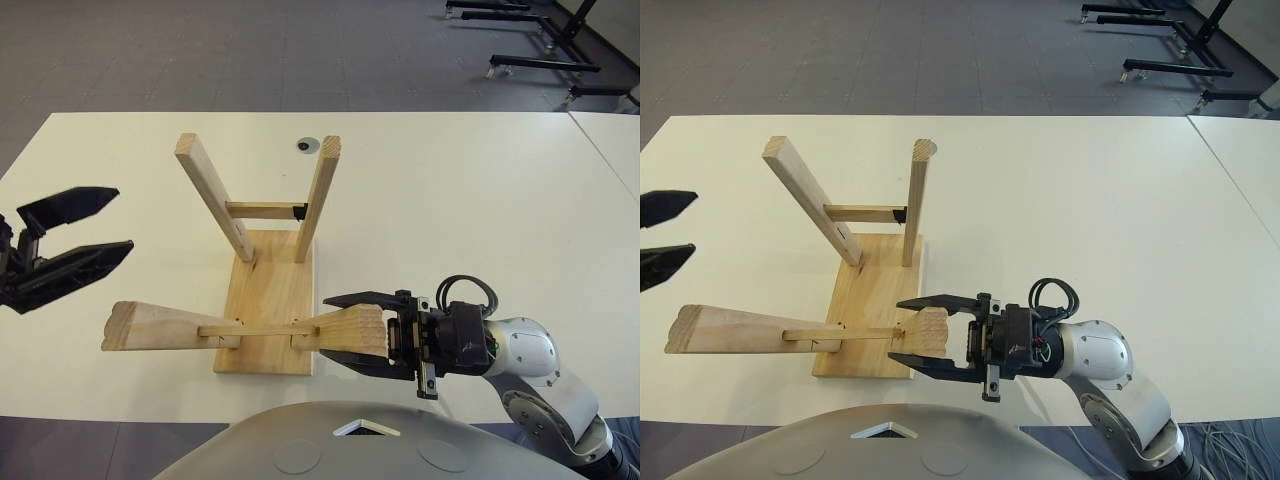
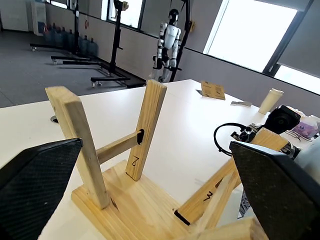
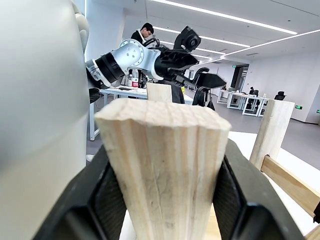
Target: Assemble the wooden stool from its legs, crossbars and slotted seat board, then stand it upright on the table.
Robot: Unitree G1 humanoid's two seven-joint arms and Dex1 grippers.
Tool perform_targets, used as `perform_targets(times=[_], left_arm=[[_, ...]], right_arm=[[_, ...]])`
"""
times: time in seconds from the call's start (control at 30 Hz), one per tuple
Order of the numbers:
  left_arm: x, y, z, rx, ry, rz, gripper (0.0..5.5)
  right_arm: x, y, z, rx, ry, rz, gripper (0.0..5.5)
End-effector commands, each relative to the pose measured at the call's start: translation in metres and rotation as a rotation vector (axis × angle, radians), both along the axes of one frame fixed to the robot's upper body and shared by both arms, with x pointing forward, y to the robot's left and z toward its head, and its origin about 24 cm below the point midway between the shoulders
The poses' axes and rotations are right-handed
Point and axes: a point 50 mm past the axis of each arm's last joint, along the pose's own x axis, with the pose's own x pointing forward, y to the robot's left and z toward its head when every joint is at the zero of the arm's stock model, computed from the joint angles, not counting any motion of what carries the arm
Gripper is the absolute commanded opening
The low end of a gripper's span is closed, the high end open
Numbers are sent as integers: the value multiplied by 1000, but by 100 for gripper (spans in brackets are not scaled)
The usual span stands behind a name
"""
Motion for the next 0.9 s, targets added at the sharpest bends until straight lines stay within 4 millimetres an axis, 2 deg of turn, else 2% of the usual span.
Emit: perform_targets(times=[0.03, 0.23, 0.37, 0.57, 0.77, 0.9], left_arm=[[-10, -1, -14, 34, 60, -5, 540], [-14, -8, -19, 0, 51, 9, 540], [-11, -6, -8, -52, -4, 33, 540], [-12, -11, -4, -91, -16, 19, 540], [-15, -21, -10, -58, 22, -17, 540], [-15, -28, -21, -40, 59, -25, 540]], right_arm=[[6, -6, -7, -59, 32, -16, 204], [10, -8, -6, -61, 34, 3, 204], [11, -6, -4, -57, 37, 9, 204], [12, -4, -3, -55, 41, 5, 204], [12, -3, -1, -54, 40, 5, 204], [14, -2, -1, -52, 37, 8, 204]])
